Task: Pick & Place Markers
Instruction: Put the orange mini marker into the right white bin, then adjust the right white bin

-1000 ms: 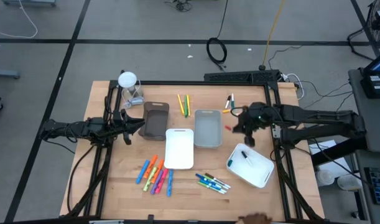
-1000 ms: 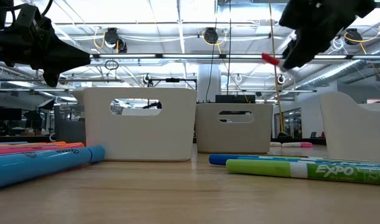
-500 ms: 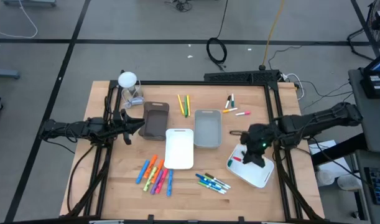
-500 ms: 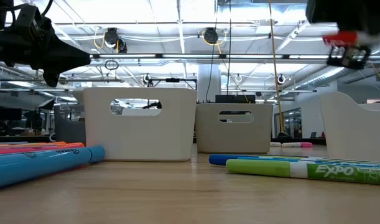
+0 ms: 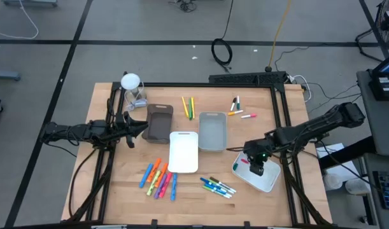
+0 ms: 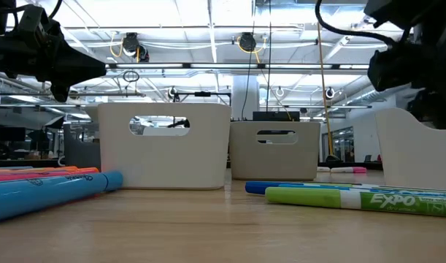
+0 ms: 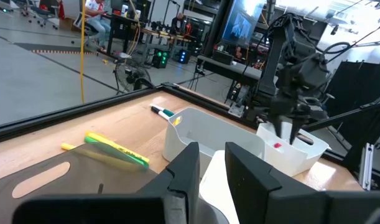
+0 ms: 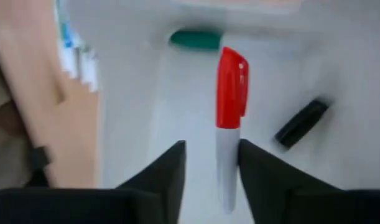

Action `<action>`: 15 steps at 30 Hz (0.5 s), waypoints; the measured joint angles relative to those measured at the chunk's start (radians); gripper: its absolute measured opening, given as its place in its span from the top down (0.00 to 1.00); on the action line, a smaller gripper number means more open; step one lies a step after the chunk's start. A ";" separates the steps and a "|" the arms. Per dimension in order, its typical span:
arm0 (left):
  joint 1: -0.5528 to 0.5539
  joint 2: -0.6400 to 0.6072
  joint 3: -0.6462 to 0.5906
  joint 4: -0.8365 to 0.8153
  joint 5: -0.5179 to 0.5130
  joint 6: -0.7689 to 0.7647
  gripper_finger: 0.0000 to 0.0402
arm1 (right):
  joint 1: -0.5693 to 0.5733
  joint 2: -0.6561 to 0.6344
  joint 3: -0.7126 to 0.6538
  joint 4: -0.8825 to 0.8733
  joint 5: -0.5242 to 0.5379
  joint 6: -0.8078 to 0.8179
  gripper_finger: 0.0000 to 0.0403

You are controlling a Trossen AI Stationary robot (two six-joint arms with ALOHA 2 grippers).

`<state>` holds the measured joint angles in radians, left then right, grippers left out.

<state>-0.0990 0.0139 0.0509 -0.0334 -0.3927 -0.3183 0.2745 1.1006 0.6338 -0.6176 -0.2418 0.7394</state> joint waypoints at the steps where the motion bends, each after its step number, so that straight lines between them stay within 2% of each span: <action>1: 0.000 0.000 0.000 0.000 0.000 0.000 0.80 | 0.000 0.000 0.000 0.002 0.025 -0.029 0.61; 5: 0.000 0.000 0.000 0.000 0.000 0.000 0.80 | 0.000 -0.001 -0.001 0.010 0.060 -0.082 0.52; 9: 0.000 0.000 0.000 0.000 0.000 0.000 0.80 | 0.000 -0.001 -0.001 0.033 0.070 -0.181 0.49; 12: 0.000 0.000 0.000 0.000 0.000 0.000 0.80 | 0.000 0.000 -0.001 0.076 0.121 -0.269 0.50; 15: 0.000 0.000 0.000 0.000 0.000 0.000 0.80 | 0.000 0.000 -0.001 0.125 0.166 -0.393 0.56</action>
<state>-0.0986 0.0141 0.0509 -0.0330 -0.3925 -0.3185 0.2741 1.1004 0.6327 -0.4922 -0.0761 0.3467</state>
